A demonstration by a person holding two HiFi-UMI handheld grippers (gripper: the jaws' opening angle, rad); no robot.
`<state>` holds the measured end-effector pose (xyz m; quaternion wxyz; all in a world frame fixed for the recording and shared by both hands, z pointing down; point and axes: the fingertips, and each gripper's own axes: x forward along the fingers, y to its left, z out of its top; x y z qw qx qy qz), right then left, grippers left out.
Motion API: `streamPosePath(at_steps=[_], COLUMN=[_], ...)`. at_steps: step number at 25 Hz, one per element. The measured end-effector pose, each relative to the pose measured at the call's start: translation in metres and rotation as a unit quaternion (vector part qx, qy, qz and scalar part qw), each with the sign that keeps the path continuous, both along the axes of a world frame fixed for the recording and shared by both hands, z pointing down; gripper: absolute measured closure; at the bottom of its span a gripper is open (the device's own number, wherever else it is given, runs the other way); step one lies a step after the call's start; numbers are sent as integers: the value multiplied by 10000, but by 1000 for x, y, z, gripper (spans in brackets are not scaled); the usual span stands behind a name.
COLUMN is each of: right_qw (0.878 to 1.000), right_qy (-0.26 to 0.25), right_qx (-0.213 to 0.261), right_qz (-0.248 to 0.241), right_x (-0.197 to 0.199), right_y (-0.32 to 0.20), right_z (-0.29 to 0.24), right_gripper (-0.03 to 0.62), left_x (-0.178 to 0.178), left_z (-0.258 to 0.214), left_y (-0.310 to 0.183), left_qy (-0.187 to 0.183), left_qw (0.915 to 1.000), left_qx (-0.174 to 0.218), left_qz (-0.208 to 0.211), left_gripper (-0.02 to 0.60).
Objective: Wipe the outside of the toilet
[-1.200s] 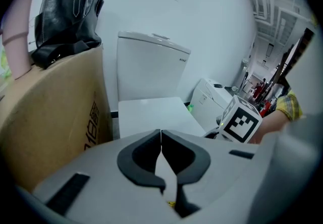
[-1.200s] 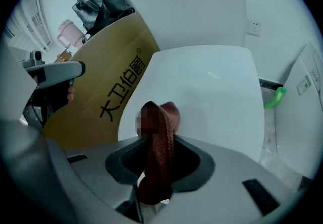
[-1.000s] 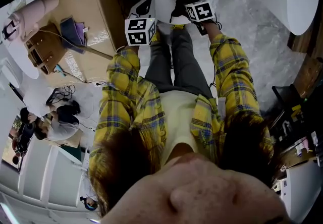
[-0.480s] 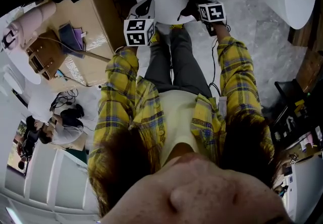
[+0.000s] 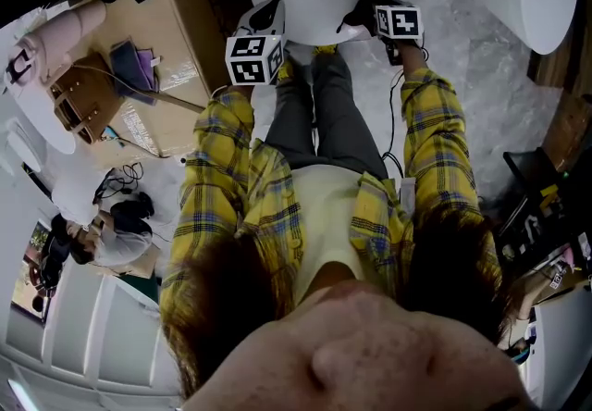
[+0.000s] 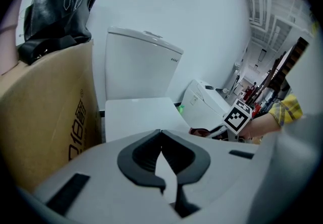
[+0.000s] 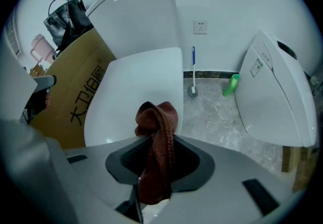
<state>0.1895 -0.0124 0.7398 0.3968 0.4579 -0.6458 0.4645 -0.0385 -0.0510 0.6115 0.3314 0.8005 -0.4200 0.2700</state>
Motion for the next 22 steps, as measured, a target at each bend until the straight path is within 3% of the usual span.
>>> streamPosePath(at_steps=[5,10,17,22], right_qw=[9992,9974,9933,9900], right_qy=[-11,-244,-345,-343], right_qx=[125,492,1008,1312], right_qz=[387,471,447,378], right_x=[10,-2,-28,-45], right_y=[-2,-8,-16,-14], right_z=[-16,-47,-98,-128], right_gripper=[468,468,468,468], left_x=[4,-3,-20,-29], left_z=[-18,-35,-55,-79], left_y=[8,15,19,20], left_qy=[564,976,547,527], left_qw=[9983,9949,9984,9978], left_qx=[-63,-195,133,389], left_qz=[153,169,59,-14], left_gripper=[574,574,574,574])
